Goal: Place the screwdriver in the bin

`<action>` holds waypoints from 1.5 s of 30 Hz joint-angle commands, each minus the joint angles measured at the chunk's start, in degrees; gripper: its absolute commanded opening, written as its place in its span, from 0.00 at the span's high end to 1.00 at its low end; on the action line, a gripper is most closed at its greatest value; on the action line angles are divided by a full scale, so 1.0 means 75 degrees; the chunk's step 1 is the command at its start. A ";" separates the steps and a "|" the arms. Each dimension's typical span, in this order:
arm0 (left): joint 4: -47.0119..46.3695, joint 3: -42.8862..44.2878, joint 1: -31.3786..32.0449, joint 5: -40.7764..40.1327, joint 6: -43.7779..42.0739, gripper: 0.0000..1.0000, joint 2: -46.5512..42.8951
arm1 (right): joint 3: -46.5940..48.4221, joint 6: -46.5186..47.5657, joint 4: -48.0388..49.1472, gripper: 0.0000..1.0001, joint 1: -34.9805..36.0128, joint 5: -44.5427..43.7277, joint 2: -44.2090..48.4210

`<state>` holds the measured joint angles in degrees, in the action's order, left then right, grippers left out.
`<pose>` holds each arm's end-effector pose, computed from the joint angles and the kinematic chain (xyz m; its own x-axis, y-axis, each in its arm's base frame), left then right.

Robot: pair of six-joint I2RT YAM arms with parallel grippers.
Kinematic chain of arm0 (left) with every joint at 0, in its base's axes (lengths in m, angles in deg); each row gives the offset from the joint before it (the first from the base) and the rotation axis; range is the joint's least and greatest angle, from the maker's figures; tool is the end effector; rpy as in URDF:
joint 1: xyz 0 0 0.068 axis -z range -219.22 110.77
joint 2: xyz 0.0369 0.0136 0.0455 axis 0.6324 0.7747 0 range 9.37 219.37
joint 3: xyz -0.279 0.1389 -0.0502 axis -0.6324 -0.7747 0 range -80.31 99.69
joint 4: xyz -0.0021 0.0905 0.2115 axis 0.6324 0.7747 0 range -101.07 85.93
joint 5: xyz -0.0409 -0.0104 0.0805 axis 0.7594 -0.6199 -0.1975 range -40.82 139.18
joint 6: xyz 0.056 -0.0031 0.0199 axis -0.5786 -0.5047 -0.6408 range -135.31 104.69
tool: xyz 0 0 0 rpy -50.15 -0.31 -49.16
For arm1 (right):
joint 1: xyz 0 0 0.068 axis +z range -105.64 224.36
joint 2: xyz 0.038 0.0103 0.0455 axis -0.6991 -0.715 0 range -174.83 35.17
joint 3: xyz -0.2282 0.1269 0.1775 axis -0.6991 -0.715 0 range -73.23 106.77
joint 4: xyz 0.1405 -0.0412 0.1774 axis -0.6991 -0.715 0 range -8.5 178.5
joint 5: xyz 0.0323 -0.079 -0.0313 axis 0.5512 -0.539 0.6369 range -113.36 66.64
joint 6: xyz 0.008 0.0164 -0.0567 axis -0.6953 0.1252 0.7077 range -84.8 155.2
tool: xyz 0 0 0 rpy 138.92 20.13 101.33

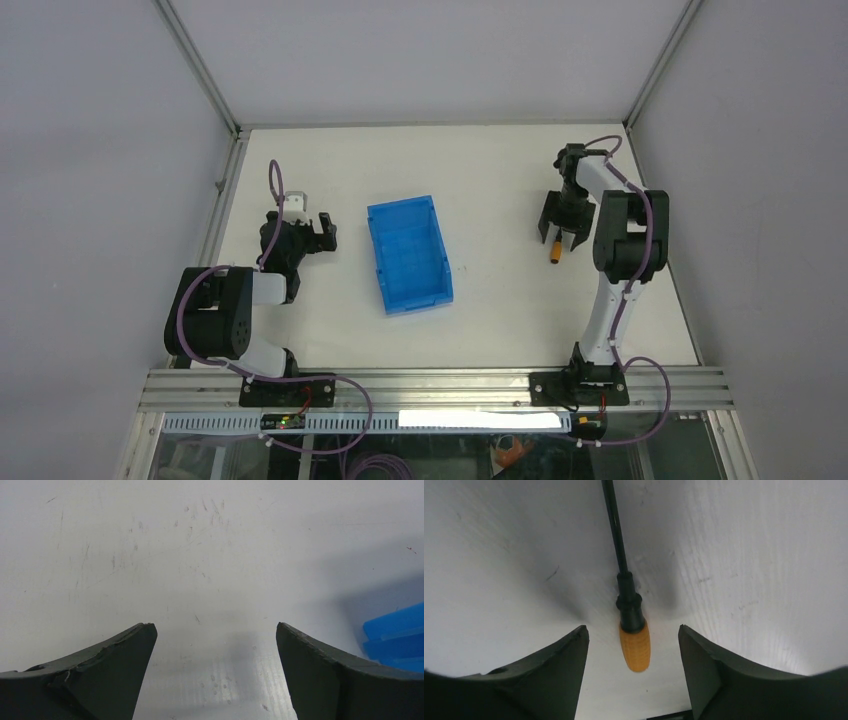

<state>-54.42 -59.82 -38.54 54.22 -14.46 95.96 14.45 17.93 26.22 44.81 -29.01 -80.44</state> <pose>0.2502 -0.0069 0.2069 -0.3880 -0.0101 -0.9216 0.0871 0.9951 -0.0476 0.3673 -0.0014 0.2280 -0.9573 0.2880 -0.0258 0.2891 0.9526 -0.0951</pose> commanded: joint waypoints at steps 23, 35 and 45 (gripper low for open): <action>-0.0488 0.0139 -0.0010 0.0133 0.0017 0.01 -0.0033 | 0.3140 0.0555 -0.3797 1.00 0.0552 -0.0446 0.1012; -0.0480 0.0139 -0.0010 0.0137 0.0017 0.01 -0.0026 | 0.3542 -0.0853 -0.3217 1.00 0.2692 -0.0051 0.1466; -0.0487 0.0139 -0.0010 0.0126 0.0017 0.01 -0.0035 | 0.5801 -0.1389 -0.2855 1.00 0.6033 0.0074 -0.0090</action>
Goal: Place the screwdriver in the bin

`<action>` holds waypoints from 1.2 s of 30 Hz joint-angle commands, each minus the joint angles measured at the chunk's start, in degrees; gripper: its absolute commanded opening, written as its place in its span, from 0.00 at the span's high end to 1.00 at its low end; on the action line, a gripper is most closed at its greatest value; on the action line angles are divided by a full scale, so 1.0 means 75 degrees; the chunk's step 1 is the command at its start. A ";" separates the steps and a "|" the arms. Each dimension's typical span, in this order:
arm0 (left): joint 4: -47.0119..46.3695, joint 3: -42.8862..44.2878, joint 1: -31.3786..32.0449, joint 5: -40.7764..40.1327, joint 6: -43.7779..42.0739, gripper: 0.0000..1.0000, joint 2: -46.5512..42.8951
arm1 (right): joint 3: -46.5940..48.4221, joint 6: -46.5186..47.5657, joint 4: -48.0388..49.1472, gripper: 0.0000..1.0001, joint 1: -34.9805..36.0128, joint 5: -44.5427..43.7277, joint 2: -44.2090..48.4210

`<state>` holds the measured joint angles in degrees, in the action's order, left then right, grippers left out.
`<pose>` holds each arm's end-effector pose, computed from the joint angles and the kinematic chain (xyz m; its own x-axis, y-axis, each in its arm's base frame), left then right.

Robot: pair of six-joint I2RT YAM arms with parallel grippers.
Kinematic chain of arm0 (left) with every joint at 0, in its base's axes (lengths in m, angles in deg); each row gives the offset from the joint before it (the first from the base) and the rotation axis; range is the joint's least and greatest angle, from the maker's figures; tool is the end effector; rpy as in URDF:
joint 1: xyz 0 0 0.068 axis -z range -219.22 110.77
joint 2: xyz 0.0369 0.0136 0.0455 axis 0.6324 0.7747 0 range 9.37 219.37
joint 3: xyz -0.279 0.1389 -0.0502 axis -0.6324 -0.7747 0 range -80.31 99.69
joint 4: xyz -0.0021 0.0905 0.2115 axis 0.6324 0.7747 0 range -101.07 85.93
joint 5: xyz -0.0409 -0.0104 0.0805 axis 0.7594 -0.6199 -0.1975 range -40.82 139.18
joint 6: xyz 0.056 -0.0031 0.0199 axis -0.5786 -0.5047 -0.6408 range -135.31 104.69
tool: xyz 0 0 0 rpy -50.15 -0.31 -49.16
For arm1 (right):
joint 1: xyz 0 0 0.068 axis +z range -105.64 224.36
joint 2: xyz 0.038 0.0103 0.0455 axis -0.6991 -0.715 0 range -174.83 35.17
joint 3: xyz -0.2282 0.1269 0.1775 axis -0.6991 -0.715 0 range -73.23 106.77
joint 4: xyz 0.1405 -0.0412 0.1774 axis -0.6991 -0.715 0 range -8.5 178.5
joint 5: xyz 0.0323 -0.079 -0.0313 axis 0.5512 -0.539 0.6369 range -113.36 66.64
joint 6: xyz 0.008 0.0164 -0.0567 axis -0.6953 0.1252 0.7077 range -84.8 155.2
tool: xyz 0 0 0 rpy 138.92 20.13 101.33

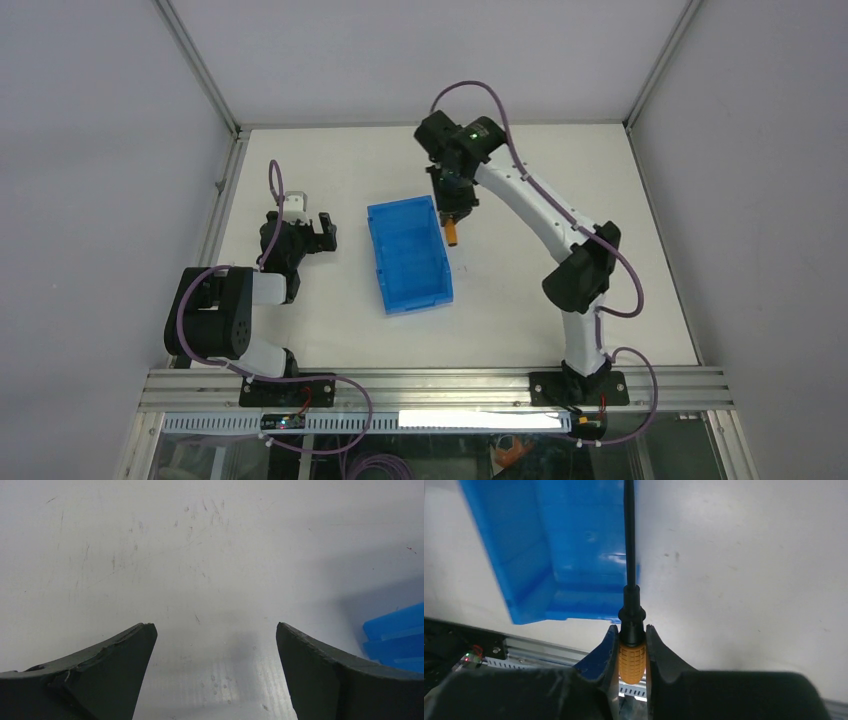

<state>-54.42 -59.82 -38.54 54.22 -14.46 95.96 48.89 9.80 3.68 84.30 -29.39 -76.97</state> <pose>0.2502 -0.0069 0.2069 -0.3880 -0.0101 -0.9216 0.0871 0.9951 -0.0476 0.2822 0.2304 0.3812 -0.9333 -0.2250 -0.2797 -0.2402 0.9705 0.0206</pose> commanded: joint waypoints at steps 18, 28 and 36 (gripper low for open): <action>-0.0487 0.0139 -0.0010 0.0137 0.0017 0.01 -0.0037 | -0.1704 -0.0376 0.3081 1.00 0.2081 -0.0711 -0.1192; -0.0489 0.0139 -0.0010 0.0144 0.0017 0.01 -0.0027 | -0.2029 -0.0504 0.3451 0.71 0.2081 -0.1193 -0.1635; -0.0482 0.0139 -0.0010 0.0137 0.0017 0.01 -0.0028 | -0.1537 -0.0461 0.3037 0.58 0.2075 -0.1625 -0.0994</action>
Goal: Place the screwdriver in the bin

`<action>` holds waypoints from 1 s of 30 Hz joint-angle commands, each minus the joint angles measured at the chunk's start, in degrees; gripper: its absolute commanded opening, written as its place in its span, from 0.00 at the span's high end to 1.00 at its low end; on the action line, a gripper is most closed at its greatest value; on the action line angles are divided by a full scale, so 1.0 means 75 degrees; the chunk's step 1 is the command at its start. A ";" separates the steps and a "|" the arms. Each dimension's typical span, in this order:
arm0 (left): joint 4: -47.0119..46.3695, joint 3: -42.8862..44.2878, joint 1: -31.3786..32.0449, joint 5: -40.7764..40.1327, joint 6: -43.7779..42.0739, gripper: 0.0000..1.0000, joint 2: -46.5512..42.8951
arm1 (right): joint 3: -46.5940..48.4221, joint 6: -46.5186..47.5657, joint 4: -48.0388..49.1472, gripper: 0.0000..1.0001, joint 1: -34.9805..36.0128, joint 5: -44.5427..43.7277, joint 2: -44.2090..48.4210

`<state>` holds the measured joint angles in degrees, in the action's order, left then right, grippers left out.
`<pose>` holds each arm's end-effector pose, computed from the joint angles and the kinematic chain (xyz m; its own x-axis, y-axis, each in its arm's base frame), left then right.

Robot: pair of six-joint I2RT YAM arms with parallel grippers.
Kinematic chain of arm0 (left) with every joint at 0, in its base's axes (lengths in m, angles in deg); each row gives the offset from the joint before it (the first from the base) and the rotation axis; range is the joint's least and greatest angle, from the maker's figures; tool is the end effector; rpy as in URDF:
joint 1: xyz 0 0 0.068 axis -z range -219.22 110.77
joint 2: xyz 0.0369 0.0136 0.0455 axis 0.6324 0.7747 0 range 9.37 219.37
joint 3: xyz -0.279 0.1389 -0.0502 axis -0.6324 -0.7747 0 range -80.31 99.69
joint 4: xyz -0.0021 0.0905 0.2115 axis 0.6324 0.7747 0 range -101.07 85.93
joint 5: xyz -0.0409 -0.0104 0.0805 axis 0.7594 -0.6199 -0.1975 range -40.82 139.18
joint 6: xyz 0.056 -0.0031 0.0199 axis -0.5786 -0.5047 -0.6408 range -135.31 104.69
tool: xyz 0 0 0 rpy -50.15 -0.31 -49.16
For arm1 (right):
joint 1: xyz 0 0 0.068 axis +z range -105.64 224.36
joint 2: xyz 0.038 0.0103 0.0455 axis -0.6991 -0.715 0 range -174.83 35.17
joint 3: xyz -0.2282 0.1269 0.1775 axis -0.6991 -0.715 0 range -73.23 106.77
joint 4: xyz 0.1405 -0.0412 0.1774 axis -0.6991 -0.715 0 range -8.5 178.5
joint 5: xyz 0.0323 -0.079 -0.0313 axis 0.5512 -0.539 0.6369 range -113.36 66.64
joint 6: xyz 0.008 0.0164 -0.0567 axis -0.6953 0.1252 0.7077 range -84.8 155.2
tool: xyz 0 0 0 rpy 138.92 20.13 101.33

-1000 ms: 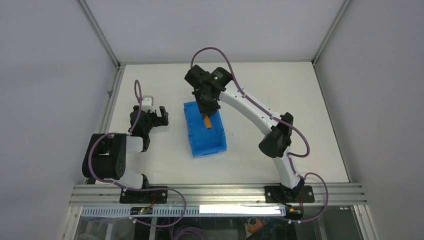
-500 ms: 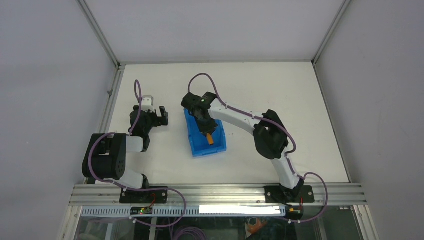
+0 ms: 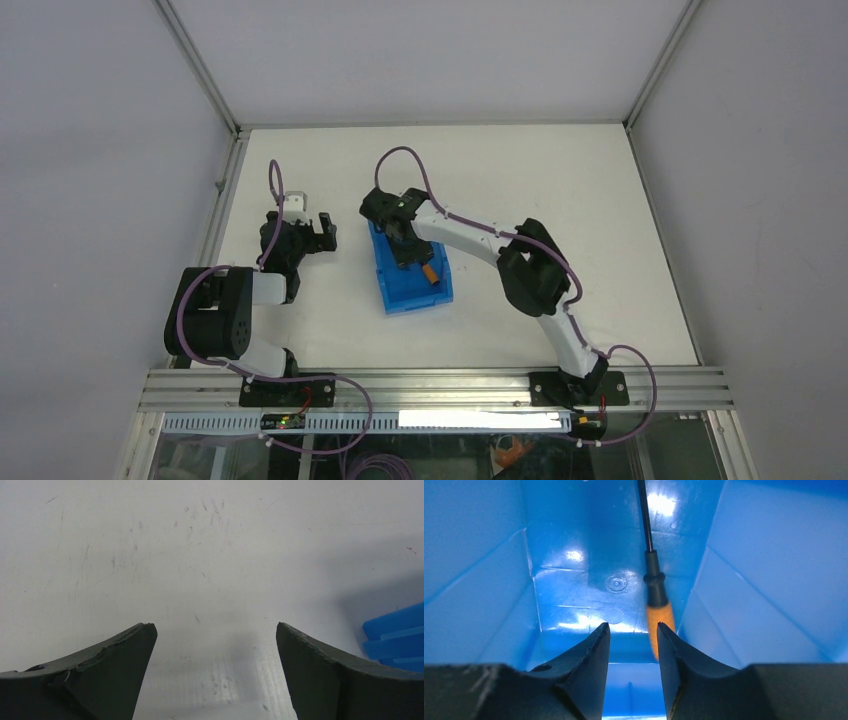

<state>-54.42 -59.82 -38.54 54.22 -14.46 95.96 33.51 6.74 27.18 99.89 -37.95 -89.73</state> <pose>0.2502 -0.0069 0.2069 -0.3880 -0.0101 -0.9216 0.0871 0.9951 -0.0476 0.2562 0.3539 0.2431 -0.8570 -0.4334 -0.2786 -0.4133 0.9012 -0.1307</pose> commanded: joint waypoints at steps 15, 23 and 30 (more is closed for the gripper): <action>-0.0492 0.0139 -0.0010 0.0135 0.0017 0.01 -0.0035 | -0.2411 0.1234 0.1814 0.01 -0.1487 -0.0638 0.5039; -0.0489 0.0145 -0.0010 0.0143 0.0017 0.01 -0.0033 | -0.6903 0.1809 0.4939 0.01 -0.4202 0.0102 0.8203; -0.0485 0.0148 -0.0010 0.0128 0.0017 0.01 -0.0038 | -0.9264 0.1478 0.6195 0.01 -0.4732 -0.0640 0.9626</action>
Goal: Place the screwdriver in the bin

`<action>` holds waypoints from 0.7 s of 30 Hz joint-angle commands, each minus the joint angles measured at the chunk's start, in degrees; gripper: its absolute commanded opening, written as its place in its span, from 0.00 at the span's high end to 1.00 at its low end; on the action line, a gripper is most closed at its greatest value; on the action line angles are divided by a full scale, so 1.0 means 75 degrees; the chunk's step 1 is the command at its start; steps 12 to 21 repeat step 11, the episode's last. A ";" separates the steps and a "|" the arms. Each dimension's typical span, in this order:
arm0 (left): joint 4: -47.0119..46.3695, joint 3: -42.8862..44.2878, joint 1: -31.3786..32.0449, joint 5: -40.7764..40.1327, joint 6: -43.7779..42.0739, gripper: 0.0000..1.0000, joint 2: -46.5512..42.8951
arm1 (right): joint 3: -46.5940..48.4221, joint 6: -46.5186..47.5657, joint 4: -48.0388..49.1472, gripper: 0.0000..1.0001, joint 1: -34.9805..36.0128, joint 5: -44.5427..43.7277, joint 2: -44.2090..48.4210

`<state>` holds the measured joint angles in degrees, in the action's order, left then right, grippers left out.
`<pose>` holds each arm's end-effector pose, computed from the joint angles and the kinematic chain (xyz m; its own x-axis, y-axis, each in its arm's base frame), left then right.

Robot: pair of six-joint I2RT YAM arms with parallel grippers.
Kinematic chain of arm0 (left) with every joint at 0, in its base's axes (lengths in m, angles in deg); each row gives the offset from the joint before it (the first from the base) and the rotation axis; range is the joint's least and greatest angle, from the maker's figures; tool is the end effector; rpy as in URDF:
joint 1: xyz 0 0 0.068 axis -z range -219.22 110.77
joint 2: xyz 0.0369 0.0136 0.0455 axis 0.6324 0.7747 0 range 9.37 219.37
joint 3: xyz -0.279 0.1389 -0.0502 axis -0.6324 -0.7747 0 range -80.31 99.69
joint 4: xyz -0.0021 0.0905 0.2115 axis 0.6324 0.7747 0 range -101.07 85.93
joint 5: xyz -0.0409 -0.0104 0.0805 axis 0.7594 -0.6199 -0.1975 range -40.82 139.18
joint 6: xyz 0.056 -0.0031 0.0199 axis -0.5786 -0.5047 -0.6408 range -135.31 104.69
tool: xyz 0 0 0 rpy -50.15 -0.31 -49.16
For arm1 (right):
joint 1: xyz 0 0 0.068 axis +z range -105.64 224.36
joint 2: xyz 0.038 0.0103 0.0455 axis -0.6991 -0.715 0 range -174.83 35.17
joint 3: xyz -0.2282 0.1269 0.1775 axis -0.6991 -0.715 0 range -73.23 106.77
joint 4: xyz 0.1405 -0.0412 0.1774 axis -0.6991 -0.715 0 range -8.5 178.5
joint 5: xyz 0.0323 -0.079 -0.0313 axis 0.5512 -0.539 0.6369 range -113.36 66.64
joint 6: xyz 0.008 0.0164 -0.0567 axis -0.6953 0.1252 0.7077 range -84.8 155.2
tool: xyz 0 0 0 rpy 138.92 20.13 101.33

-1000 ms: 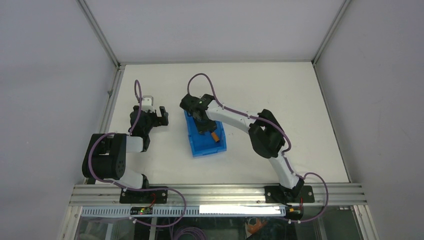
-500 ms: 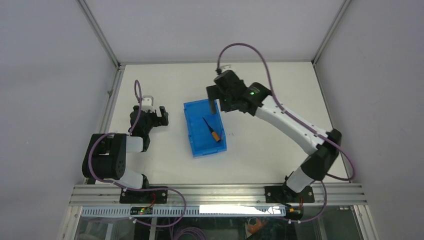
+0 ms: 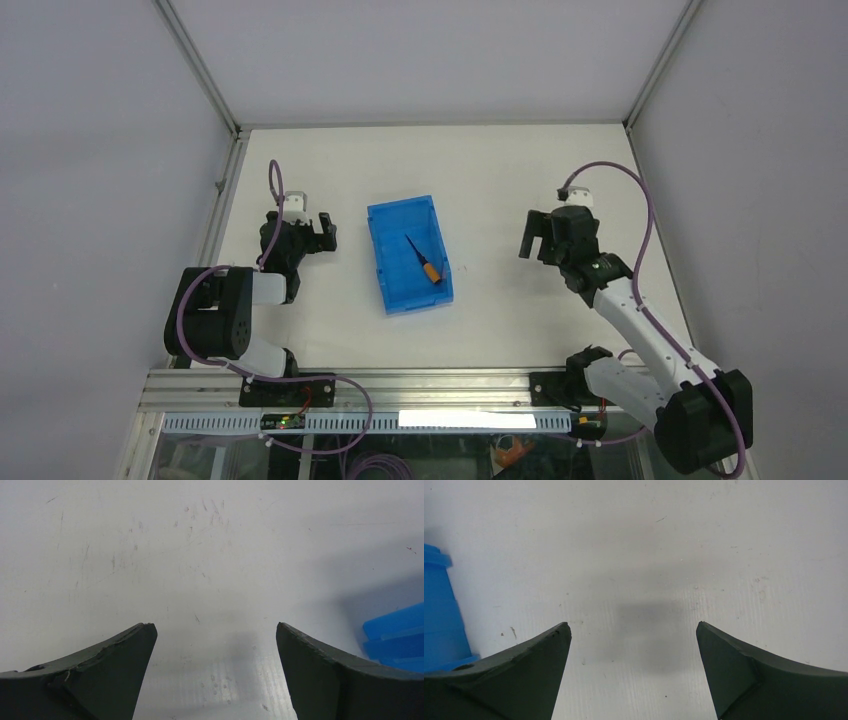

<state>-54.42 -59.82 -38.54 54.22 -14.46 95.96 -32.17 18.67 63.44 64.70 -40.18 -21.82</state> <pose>0.2502 -0.0069 0.2069 -0.3880 -0.0101 -0.9216 0.0871 0.9951 -0.0476 0.1534 0.0434 0.2956 -0.6260 0.0585 -0.7776 0.0524 0.9981 0.0329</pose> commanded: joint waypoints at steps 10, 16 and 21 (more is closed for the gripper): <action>-0.0489 0.0139 -0.0010 0.0127 0.0017 0.01 -0.0038 | -0.1088 -0.0638 0.1571 0.01 -0.0040 -0.0421 0.0553; -0.0488 0.0139 -0.0010 0.0136 0.0017 0.01 -0.0031 | -0.1047 -0.0659 0.1560 0.01 -0.0035 -0.0468 0.0529; -0.0488 0.0139 -0.0010 0.0136 0.0017 0.01 -0.0031 | -0.1047 -0.0659 0.1560 0.01 -0.0035 -0.0468 0.0529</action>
